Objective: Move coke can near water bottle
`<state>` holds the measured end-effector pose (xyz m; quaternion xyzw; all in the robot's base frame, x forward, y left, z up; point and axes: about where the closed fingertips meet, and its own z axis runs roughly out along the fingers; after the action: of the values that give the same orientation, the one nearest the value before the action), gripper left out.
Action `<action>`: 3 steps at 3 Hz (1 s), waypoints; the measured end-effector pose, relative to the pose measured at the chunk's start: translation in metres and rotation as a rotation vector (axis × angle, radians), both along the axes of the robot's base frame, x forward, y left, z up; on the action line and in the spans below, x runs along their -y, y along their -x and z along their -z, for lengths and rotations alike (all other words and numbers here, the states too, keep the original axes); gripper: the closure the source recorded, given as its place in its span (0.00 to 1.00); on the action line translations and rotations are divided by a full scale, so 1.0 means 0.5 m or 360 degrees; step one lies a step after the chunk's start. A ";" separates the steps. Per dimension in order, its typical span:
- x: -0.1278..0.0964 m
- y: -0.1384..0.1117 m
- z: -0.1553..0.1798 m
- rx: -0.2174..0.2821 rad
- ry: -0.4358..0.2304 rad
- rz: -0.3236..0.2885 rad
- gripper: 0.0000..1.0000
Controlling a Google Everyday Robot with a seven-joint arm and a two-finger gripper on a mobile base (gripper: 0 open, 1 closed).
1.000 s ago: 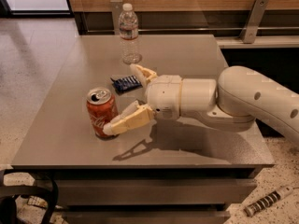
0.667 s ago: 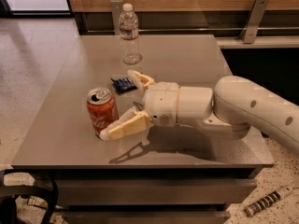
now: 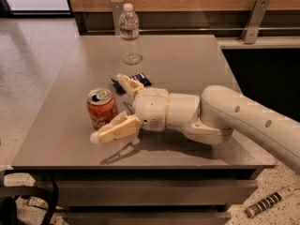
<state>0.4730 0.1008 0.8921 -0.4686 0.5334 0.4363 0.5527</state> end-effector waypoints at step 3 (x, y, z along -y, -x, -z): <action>-0.029 0.003 0.007 -0.0007 -0.0037 -0.0038 0.63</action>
Offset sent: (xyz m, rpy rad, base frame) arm 0.0006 0.0099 -0.0044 0.0213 0.0064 0.0150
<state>0.4717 0.1154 0.8885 -0.4674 0.5240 0.4501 0.5517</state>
